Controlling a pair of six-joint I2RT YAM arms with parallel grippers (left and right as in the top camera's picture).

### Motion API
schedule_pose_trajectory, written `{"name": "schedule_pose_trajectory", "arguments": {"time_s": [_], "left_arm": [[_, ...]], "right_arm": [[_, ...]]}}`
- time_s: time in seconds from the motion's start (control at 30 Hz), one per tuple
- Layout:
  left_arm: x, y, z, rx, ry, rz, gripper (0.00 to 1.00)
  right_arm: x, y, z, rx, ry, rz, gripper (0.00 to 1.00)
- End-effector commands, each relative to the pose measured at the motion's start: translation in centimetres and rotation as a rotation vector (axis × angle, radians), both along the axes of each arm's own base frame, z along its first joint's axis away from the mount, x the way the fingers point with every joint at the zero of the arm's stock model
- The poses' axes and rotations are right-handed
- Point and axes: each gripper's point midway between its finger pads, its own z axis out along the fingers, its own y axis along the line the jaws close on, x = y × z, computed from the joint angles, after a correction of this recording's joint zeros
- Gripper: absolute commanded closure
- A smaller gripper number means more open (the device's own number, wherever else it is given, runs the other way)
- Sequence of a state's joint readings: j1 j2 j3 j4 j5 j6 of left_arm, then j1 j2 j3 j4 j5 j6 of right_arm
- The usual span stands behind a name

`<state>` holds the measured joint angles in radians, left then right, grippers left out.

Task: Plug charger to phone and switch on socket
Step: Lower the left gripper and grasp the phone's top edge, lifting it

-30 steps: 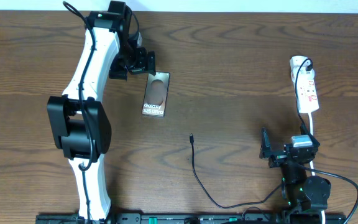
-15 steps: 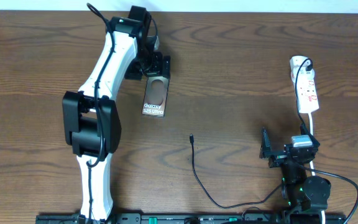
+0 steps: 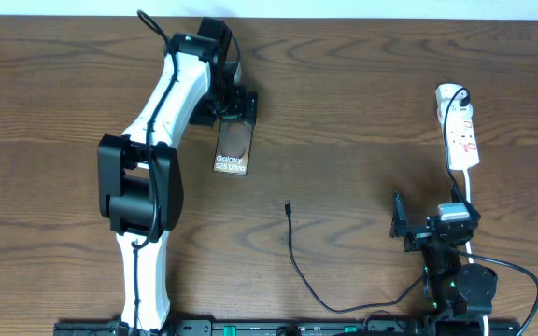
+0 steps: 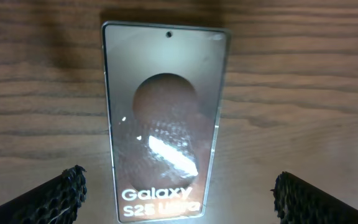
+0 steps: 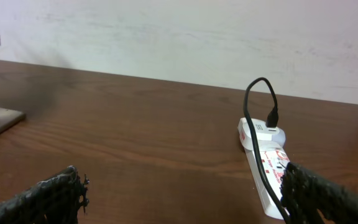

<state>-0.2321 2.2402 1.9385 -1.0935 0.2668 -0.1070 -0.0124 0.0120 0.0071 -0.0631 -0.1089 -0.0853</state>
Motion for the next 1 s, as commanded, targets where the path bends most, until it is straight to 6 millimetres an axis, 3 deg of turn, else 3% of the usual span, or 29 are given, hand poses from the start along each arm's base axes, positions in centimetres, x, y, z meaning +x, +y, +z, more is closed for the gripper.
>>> {"name": "schedule_pose_trajectory", "arguments": {"time_s": [0.0, 0.53, 0.97], "left_arm": [[-0.6, 0.6, -1.9, 0.035, 0.023, -0.008, 0.02], [-2.0, 0.9, -6.5, 0.039, 0.042, -0.008, 0.02], [-3.2, 1.8, -8.8, 0.144, 0.039, -0.031, 0.02]], "right_arm": [[0.0, 0.2, 0.0, -0.006, -0.001, 0.010, 0.01], [0.0, 0.2, 0.0, -0.006, -0.001, 0.009, 0.01], [0.0, 0.2, 0.0, -0.006, -0.001, 0.010, 0.01]]}}
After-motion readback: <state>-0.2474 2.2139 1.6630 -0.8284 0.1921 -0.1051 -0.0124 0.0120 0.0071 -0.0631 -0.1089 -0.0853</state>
